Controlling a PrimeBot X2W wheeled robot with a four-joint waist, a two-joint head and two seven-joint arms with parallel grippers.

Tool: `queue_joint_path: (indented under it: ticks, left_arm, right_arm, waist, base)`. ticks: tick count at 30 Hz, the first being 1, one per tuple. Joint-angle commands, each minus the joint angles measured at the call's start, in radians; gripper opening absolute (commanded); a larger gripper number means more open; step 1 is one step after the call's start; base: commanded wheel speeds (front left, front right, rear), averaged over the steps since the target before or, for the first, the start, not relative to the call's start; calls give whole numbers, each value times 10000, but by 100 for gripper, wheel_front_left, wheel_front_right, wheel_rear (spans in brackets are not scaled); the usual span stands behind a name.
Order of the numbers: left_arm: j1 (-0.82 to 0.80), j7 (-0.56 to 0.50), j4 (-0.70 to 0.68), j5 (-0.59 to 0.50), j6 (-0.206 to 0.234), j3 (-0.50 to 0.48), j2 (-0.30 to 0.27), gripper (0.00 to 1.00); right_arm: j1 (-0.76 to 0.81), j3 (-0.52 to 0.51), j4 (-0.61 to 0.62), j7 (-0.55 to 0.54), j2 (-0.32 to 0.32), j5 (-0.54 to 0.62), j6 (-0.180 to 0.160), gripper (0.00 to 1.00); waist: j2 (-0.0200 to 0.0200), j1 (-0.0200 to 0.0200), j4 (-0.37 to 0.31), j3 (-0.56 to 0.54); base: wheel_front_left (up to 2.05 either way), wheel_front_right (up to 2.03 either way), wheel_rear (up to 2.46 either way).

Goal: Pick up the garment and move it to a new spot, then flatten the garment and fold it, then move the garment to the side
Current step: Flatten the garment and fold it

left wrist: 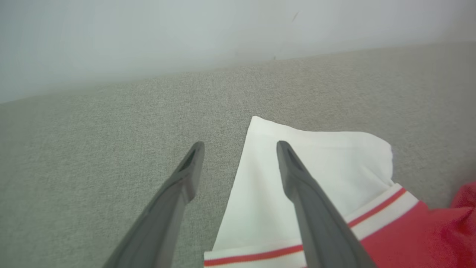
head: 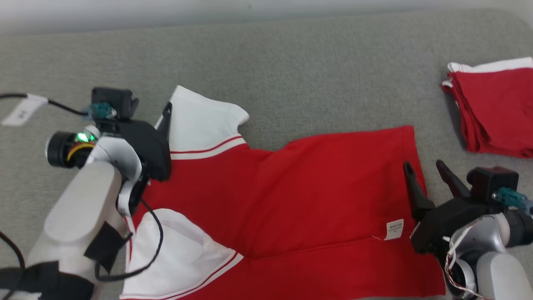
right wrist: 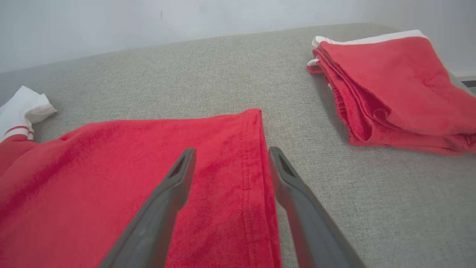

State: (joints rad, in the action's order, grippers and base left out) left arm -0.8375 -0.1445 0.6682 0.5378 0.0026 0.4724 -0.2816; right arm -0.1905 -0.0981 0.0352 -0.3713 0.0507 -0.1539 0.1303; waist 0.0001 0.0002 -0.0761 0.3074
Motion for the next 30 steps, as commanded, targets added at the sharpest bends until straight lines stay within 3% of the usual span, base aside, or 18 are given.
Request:
queue_joint_path:
  ticks: [1,11,12,14,15,18,25,28,29,30]
  left_arm:
    - [-464,-84,385,-90,18,-55,-82,100]
    - [-1748,-558,1523,-226,147,57,-11,100]
    - [-1799,-593,1586,-231,137,78,15,96]
    - [-1868,-611,1706,-258,204,111,31,70]
    - [-1891,-610,1769,-285,280,126,18,51]
    - [-1910,-698,1958,-280,449,109,-92,46]
    - [-1922,-976,2174,16,278,49,-110,43]
    - [-1989,-1041,2199,93,197,55,-142,28]
    - [-2004,-1047,2223,89,190,79,-135,16]
    - [-2013,-1026,2249,95,193,89,-127,14]
  right_arm:
    - [-392,228,71,63,-8,108,2,100]
    - [-1204,796,34,14,-8,361,2,100]
    - [-1204,790,32,9,-8,396,2,100]
    - [-1197,764,24,0,-4,429,2,100]
    - [-1184,759,12,-9,-5,451,2,100]
    - [-1121,742,-21,-32,-7,490,2,100]
    - [-1055,770,-73,-128,-5,568,2,100]
    - [-1181,932,-59,-250,-7,646,2,100]
    - [-1241,983,-62,-319,-7,671,2,100]
    - [-1309,1036,-74,-399,-7,735,2,100]
  waist:
    - [-1,-2,-851,1092]
    - [-1,-2,-1125,1629]
    - [-1,-2,-1115,1635]
    - [-1,-2,-1097,1618]
    - [-1,-2,-1086,1595]
    - [-1,-2,-1066,1501]
    - [-1,-2,-1099,1327]
    - [-1,-2,-1185,1357]
    - [-1,-2,-1207,1385]
    - [-1,-2,-1223,1415]
  base:
    - [0,0,0]
    - [0,0,0]
    - [0,0,0]
    - [0,0,0]
    - [0,0,0]
    - [0,0,0]
    - [0,0,0]
    - [0,0,0]
    - [0,0,0]
    - [0,0,0]
